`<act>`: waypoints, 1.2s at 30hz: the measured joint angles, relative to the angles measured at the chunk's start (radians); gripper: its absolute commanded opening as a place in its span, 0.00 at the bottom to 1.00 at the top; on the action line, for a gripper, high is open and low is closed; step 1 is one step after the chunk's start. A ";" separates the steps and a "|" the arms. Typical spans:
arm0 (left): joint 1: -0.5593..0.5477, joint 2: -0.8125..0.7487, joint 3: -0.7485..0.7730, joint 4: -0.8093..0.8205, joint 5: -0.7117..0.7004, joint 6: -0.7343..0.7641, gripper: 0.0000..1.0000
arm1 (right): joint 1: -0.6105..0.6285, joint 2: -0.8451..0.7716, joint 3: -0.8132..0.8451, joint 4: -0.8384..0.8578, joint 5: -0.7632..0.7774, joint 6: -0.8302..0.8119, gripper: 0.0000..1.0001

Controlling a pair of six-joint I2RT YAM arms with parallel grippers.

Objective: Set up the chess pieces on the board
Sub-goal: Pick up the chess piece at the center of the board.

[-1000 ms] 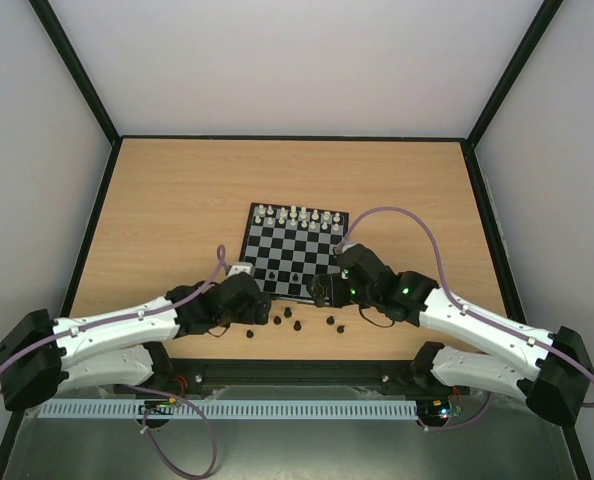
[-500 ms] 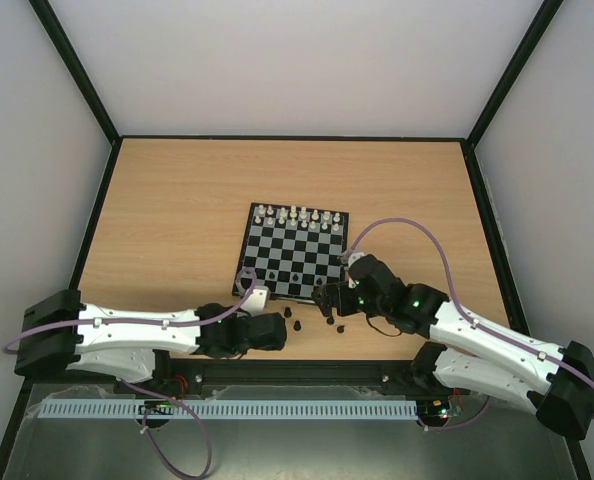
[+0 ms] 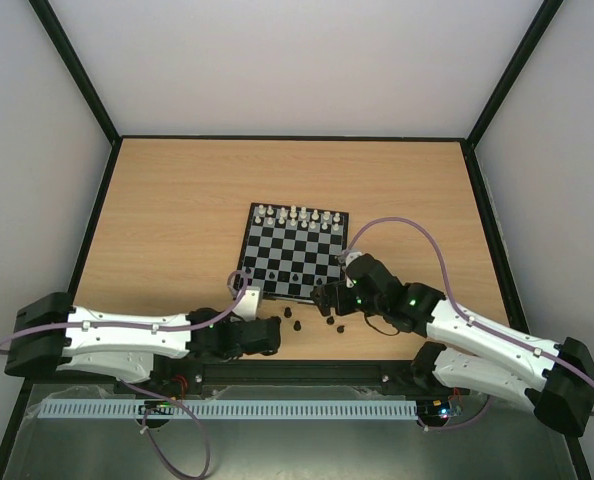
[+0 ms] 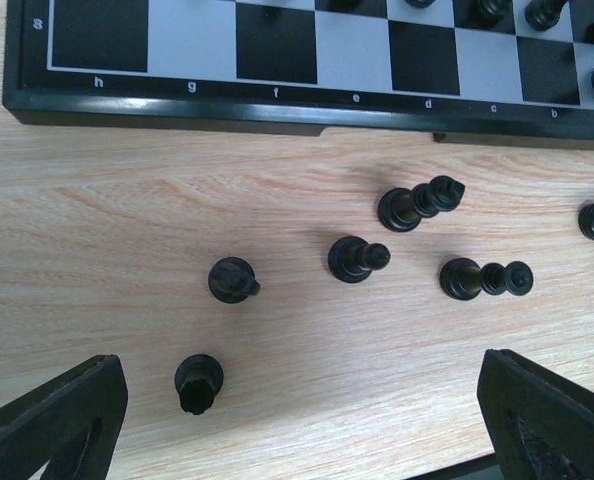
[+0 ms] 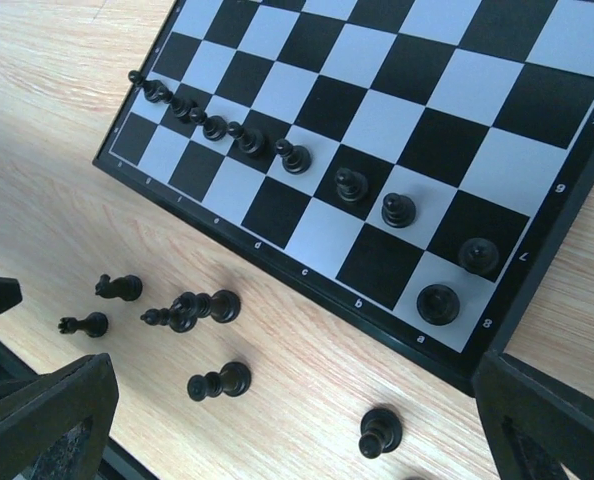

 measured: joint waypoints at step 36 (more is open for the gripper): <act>-0.107 -0.368 -0.238 0.142 -0.070 0.113 0.99 | 0.000 0.199 0.250 -0.050 0.185 0.127 0.99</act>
